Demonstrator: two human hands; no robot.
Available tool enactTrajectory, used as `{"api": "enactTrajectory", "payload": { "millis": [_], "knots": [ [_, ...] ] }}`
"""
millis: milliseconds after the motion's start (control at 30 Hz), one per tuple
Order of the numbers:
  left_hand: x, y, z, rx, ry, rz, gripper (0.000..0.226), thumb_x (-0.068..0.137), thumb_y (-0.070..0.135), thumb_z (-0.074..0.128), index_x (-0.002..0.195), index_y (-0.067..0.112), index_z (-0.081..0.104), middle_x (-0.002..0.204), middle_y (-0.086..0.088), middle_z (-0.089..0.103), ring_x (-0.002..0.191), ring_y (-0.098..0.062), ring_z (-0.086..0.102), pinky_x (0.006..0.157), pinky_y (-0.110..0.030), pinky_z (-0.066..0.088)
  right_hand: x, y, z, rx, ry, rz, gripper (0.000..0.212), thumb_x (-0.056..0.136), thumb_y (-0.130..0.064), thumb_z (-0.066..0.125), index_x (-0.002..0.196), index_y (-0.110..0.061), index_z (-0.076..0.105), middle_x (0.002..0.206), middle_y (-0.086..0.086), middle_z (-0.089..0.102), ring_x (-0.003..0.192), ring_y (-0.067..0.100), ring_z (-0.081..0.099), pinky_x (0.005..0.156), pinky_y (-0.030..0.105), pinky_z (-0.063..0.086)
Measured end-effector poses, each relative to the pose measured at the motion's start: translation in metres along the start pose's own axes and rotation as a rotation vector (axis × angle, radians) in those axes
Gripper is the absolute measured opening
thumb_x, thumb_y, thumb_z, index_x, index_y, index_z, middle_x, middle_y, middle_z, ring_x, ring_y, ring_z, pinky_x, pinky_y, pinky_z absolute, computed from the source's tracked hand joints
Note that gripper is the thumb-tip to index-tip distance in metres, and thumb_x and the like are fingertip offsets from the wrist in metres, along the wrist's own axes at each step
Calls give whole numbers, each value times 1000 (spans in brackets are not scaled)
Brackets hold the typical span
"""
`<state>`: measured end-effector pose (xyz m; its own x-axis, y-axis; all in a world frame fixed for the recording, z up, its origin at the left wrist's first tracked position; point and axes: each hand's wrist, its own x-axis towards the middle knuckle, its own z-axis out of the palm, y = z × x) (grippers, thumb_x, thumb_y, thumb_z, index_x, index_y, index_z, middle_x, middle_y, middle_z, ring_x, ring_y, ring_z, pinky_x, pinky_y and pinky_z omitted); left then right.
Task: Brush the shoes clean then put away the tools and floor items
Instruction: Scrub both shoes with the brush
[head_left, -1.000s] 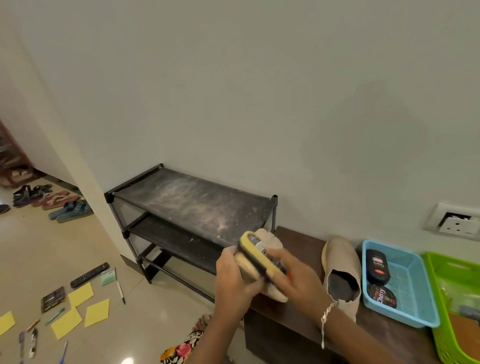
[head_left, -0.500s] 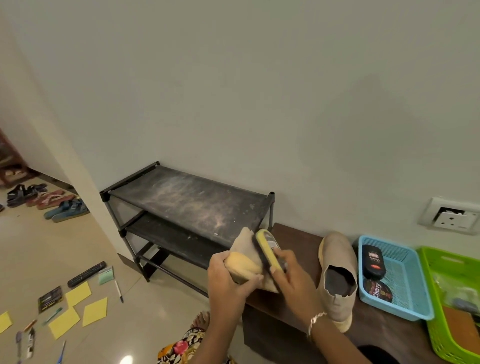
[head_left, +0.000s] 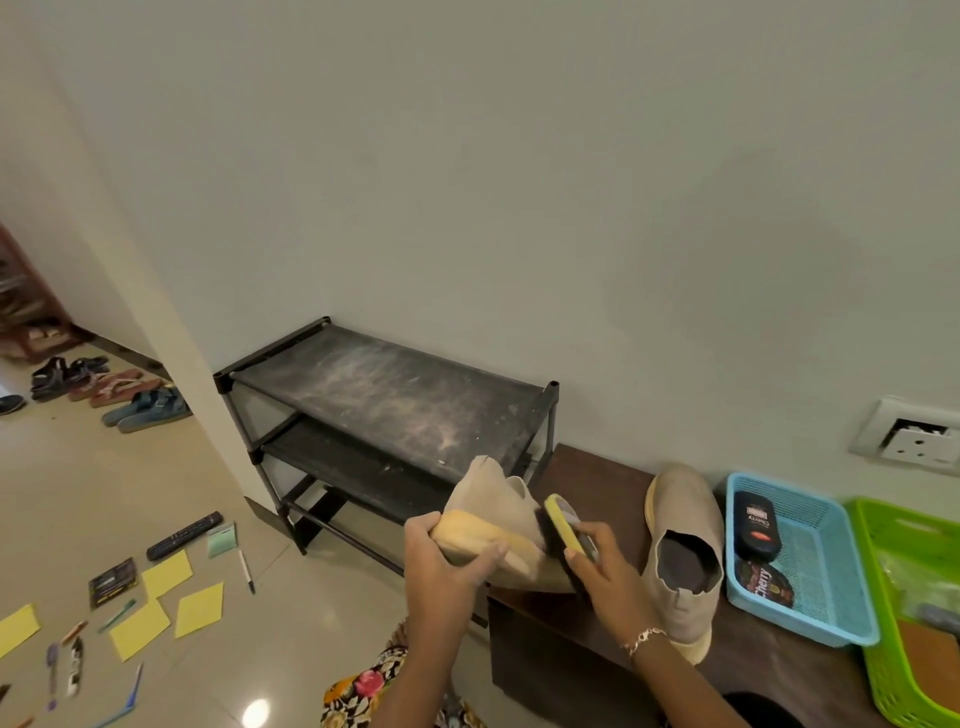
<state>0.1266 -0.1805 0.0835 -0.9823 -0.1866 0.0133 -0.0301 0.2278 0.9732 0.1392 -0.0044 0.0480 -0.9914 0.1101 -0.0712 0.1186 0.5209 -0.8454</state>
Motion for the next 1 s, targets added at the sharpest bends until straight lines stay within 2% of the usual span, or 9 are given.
{"api": "enactTrajectory", "payload": {
  "millis": [167, 267, 400, 500, 567, 667, 767, 867, 1000],
  "knots": [
    [6, -4, -4, 54, -28, 11, 63, 64, 14, 83, 112, 15, 42, 103, -2, 54, 88, -10, 55, 67, -21, 49, -24, -41, 25, 114, -8, -331, 37, 85, -45, 43, 121, -34, 40, 100, -18, 53, 79, -1, 52, 68, 10, 40],
    [6, -10, -11, 152, -41, 61, 68, 63, 25, 84, 116, 16, 42, 109, -1, 52, 94, -11, 54, 71, -21, 50, -10, -21, 19, 104, -35, -183, 25, 91, -45, 41, 116, -41, 38, 110, -8, 54, 88, 0, 52, 66, 10, 39],
    [7, -16, -15, 430, -152, 266, 88, 68, 41, 75, 140, 21, 28, 130, 4, 36, 117, -8, 38, 88, -12, 40, 0, 5, 21, 197, -92, 31, 24, 98, -23, 40, 121, -26, 38, 116, 5, 52, 88, 10, 52, 58, 11, 45],
    [9, -19, -21, 603, -215, 381, 91, 81, 30, 66, 145, 31, 2, 153, 2, 13, 137, -15, 24, 110, -28, 32, 1, 7, 26, 303, -71, 67, 14, 96, -31, 44, 110, -28, 42, 101, 6, 54, 74, 15, 51, 55, 15, 41],
    [10, -16, -26, 690, -218, 499, 90, 82, 20, 66, 140, 33, -3, 154, -1, 16, 134, -19, 34, 107, -34, 39, 1, 4, 26, 357, -60, 90, 12, 95, -34, 44, 107, -32, 43, 104, 6, 54, 80, 18, 52, 58, 19, 42],
    [17, -21, -27, 745, -175, 670, 102, 53, 13, 88, 140, 25, 36, 131, -14, 54, 107, -29, 62, 78, -35, 55, -9, -21, 27, 412, 13, -41, 15, 91, -32, 47, 106, -32, 45, 109, 0, 55, 92, 8, 56, 69, 16, 45],
    [19, -20, -27, 708, -197, 701, 99, 46, 12, 91, 131, 28, 42, 128, -14, 58, 92, -23, 69, 62, -27, 57, -23, -36, 27, 361, -19, -195, 33, 86, -32, 48, 118, -24, 45, 106, -10, 56, 90, -7, 55, 71, 7, 43],
    [18, -24, -26, 688, -197, 775, 97, 46, 12, 90, 130, 25, 43, 135, -1, 48, 109, -22, 60, 67, -29, 58, -16, -16, 20, 296, -26, -163, 29, 86, -39, 46, 114, -32, 45, 114, -12, 53, 100, 0, 53, 74, 11, 43],
    [19, -25, -26, 712, -184, 822, 96, 44, 12, 91, 128, 25, 45, 132, 2, 51, 122, -15, 44, 79, -27, 53, -4, 1, 18, 351, -52, 105, 9, 97, -27, 43, 99, -35, 43, 111, 3, 52, 89, 12, 52, 65, 19, 43]
  ]
}}
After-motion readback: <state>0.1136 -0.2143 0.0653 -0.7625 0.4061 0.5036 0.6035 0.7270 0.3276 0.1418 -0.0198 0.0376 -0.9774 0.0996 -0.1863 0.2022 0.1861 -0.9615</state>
